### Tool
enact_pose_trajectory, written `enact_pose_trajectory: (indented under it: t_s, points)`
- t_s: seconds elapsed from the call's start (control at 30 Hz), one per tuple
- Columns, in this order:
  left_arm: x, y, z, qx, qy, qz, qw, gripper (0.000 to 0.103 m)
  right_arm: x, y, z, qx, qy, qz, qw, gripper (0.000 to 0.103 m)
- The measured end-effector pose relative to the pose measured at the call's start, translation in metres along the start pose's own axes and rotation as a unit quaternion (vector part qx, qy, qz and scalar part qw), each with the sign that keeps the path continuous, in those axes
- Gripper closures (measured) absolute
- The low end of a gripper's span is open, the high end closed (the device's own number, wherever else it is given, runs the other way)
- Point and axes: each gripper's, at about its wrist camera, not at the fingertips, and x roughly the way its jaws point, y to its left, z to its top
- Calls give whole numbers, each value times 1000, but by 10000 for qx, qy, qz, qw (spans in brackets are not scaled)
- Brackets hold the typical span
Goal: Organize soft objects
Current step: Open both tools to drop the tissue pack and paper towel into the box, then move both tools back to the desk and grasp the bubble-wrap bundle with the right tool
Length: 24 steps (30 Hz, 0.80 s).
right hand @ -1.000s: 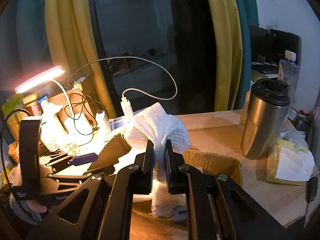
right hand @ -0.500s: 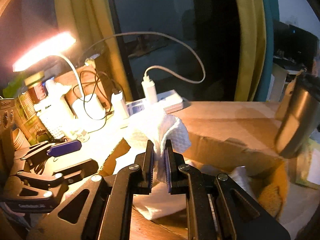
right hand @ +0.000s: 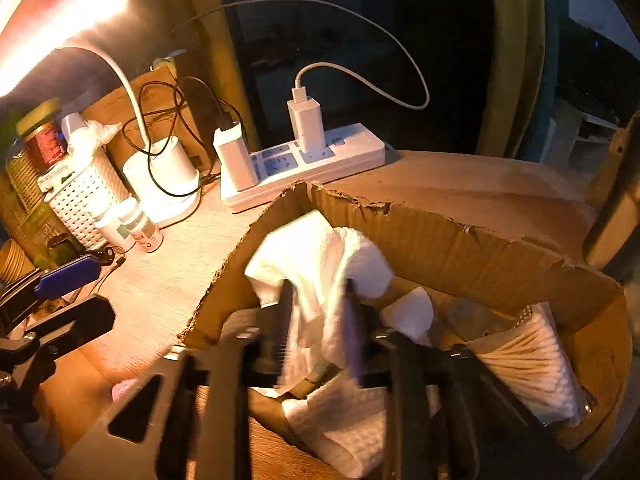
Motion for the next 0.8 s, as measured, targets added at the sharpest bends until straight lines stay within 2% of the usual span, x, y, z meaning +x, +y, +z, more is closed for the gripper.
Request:
enact_pose_trajectory:
  t_s: [0.13, 0.2, 0.73, 0.8]
  points:
    - [-6, 7, -4, -72, -19, 18, 10000, 34, -7, 3, 1, 11, -70, -109, 9999, 59]
    - [-10, 9, -5, -91, -37, 16, 10000, 34, -12, 4, 2, 23, -125, -152, 9998, 53]
    - [-52, 2, -24, -62, -266, -103, 9996, 34, -63, 18, -14, -41, -453, -453, 9979, 52]
    - [-58, 0, -26, -39, -304, -119, 9995, 34, -70, 17, -17, -32, -525, -558, 9971, 50]
